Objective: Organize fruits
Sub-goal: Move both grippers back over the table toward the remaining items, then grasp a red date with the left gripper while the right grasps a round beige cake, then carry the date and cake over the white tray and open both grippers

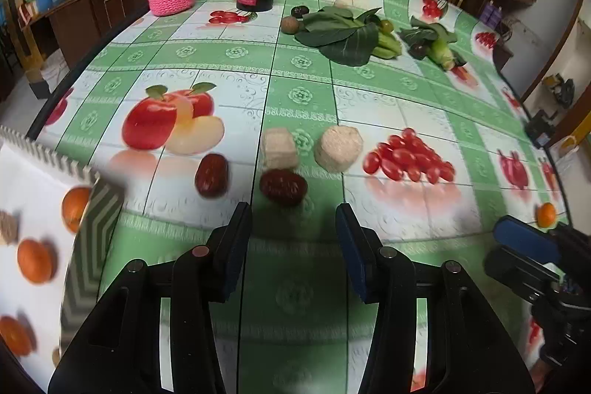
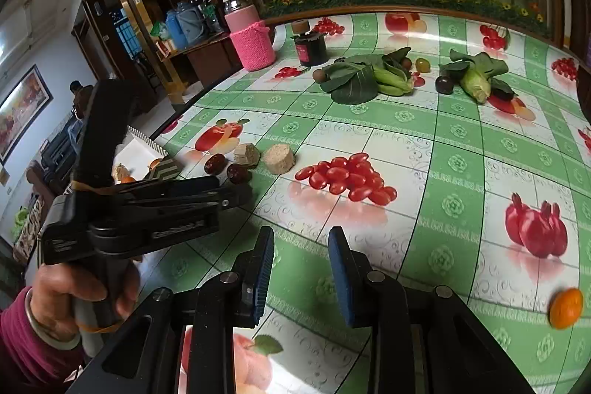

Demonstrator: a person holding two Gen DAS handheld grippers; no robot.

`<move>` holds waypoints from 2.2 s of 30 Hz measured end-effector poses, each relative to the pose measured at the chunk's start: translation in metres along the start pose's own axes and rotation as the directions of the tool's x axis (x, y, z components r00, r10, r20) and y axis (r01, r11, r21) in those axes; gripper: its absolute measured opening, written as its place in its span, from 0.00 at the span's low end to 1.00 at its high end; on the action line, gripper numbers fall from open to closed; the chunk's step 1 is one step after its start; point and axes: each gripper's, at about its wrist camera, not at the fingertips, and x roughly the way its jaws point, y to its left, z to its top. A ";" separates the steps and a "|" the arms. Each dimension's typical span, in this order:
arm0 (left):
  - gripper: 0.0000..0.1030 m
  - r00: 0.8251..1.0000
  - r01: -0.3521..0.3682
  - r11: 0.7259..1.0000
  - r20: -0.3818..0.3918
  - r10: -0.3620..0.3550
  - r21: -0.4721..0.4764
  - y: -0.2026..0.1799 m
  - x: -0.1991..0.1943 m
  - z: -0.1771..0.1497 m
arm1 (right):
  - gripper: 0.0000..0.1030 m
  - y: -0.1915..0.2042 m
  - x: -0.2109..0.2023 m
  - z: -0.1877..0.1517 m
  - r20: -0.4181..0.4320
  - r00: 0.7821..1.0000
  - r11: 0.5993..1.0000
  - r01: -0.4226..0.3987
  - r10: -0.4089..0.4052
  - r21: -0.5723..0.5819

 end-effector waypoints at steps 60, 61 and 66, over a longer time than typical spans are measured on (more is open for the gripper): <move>0.27 0.974 -0.139 0.989 0.172 0.146 -0.053 0.082 -0.151 -0.096 | 0.27 0.147 0.010 -0.020 -0.005 0.986 0.975 -0.167 0.168 -0.149; 0.27 0.972 -0.147 0.988 0.175 0.155 -0.056 0.085 -0.153 -0.098 | 0.27 0.154 0.010 -0.019 -0.006 0.985 0.972 -0.170 0.171 -0.161; 0.27 0.960 -0.194 0.977 0.189 0.207 -0.087 0.110 -0.165 -0.105 | 0.27 0.182 0.016 -0.016 -0.020 0.981 0.960 -0.191 0.190 -0.205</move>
